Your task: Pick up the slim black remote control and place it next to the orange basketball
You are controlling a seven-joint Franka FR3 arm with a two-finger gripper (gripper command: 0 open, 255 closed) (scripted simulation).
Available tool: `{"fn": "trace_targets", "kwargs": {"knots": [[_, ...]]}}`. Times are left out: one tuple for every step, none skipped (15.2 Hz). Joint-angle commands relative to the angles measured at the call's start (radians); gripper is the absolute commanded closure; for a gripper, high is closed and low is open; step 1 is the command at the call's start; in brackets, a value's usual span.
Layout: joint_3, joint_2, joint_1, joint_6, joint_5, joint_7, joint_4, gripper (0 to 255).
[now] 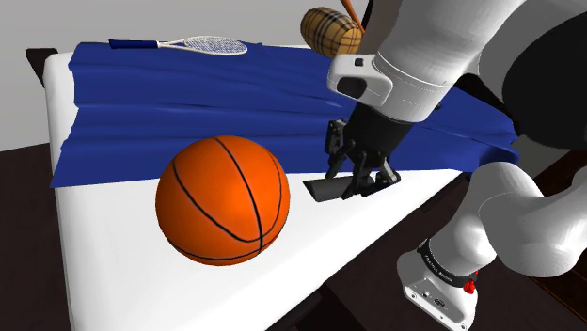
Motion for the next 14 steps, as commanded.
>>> {"fn": "trace_targets", "kwargs": {"knots": [[0.004,0.003,0.001,0.029,0.003,0.001,-0.026,255],[0.006,0.004,0.002,0.043,0.004,0.001,-0.038,255],[0.008,0.006,0.002,0.057,0.005,0.001,-0.05,255],[0.01,0.009,0.003,0.071,0.007,0.002,-0.062,255],[0.012,0.011,0.004,0.086,0.008,0.003,-0.074,255],[0.015,0.014,0.004,0.1,0.01,0.003,-0.085,255],[0.017,0.017,0.005,0.114,0.011,0.004,-0.097,255],[0.019,0.02,0.005,0.129,0.012,0.004,-0.108,255],[0.022,0.024,0.006,0.144,0.014,0.005,-0.119,255],[0.024,0.028,0.006,0.159,0.015,0.006,-0.13,255],[0.027,0.033,0.006,0.174,0.016,0.006,-0.141,255],[0.029,0.037,0.007,0.189,0.017,0.007,-0.151,255],[0.032,0.042,0.007,0.204,0.019,0.008,-0.161,255],[0.034,0.048,0.007,0.22,0.02,0.009,-0.172,255]]}}
